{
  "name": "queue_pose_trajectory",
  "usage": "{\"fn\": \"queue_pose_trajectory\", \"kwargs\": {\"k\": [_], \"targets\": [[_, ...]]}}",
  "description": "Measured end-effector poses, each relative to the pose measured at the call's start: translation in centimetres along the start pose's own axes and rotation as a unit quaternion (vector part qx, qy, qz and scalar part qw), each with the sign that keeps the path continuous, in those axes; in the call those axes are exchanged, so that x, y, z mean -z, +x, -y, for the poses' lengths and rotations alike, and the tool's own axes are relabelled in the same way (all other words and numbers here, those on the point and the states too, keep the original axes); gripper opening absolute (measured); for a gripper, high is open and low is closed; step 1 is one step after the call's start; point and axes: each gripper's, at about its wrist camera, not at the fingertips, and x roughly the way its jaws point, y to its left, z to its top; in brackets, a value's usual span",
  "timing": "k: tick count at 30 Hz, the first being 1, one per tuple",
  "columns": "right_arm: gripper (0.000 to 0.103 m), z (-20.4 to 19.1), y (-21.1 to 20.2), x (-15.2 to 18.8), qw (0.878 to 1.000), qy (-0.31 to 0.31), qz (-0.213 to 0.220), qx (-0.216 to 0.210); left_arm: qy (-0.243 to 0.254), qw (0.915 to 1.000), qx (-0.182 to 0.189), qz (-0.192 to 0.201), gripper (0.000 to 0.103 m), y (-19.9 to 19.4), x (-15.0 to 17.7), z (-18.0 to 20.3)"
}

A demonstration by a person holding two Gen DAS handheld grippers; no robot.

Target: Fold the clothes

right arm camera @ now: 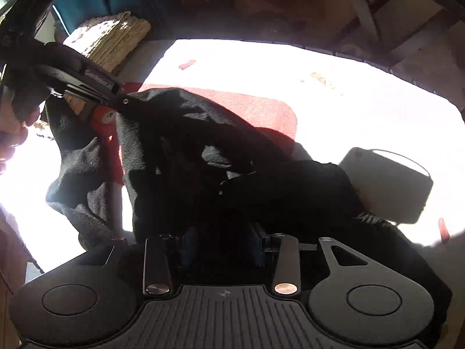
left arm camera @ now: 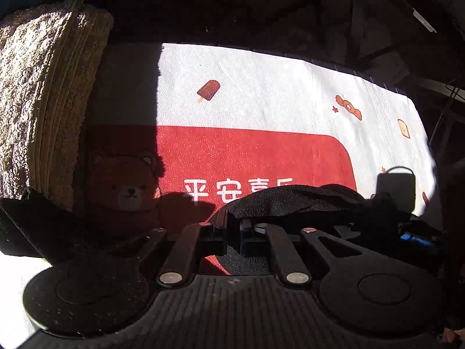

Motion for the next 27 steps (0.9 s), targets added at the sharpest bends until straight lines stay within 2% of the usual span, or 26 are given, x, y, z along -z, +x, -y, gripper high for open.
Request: {"fn": "queue_pose_trajectory", "kwargs": {"k": [1, 3, 6, 7, 9, 11, 14, 15, 16, 20, 24, 27], "targets": [[0.062, 0.9, 0.3, -0.3, 0.999, -0.007, 0.008, 0.031, -0.018, 0.9998, -0.004, 0.002, 0.008, -1.0, 1.0, -1.0], [0.064, 2.7, 1.2, -1.0, 0.997, -0.016, 0.013, 0.079, -0.042, 0.9988, -0.023, 0.002, 0.008, -2.9, 3.4, -2.7], [0.066, 5.7, 4.0, -1.5, 0.997, 0.022, -0.056, 0.051, -0.063, 0.9962, -0.060, 0.000, 0.007, -5.3, 6.7, -4.4], [0.068, 6.3, 4.5, -1.5, 0.997, 0.028, -0.069, 0.035, -0.069, 0.9958, -0.060, -0.001, 0.007, -5.7, 7.3, -4.7], [0.069, 6.4, 4.8, -1.3, 0.997, 0.019, -0.078, 0.006, -0.080, 0.9950, -0.058, -0.005, 0.008, -6.6, 8.4, -5.4], [0.066, 5.7, 4.7, -0.9, 0.996, -0.010, -0.086, 0.001, -0.067, 0.9960, -0.059, -0.003, 0.008, -7.0, 8.7, -5.2], [0.031, 5.2, 4.2, -0.6, 0.996, -0.016, -0.092, -0.014, -0.045, 0.9971, -0.062, 0.004, 0.008, -7.5, 8.7, -4.8], [0.009, 4.9, 4.1, -0.4, 0.995, -0.012, -0.096, -0.013, -0.047, 0.9970, -0.061, 0.005, 0.008, -7.5, 8.7, -4.8], [0.004, 4.7, 3.9, -0.3, 0.995, -0.009, -0.100, -0.013, -0.048, 0.9969, -0.061, 0.006, 0.008, -7.3, 8.6, -4.8], [0.003, 6.0, 2.0, 0.7, 0.997, 0.030, -0.073, 0.022, -0.053, 0.9961, -0.067, 0.025, 0.008, -7.5, 8.2, -4.7], [0.003, 9.1, -1.4, 1.7, 0.991, 0.093, -0.041, 0.083, -0.090, 0.9905, -0.055, 0.088, 0.008, -10.3, 7.8, -5.3], [0.003, 11.9, -3.5, 2.9, 0.983, 0.140, -0.020, 0.120, -0.113, 0.9836, -0.025, 0.139, 0.008, -12.8, 7.4, -5.4]]}}
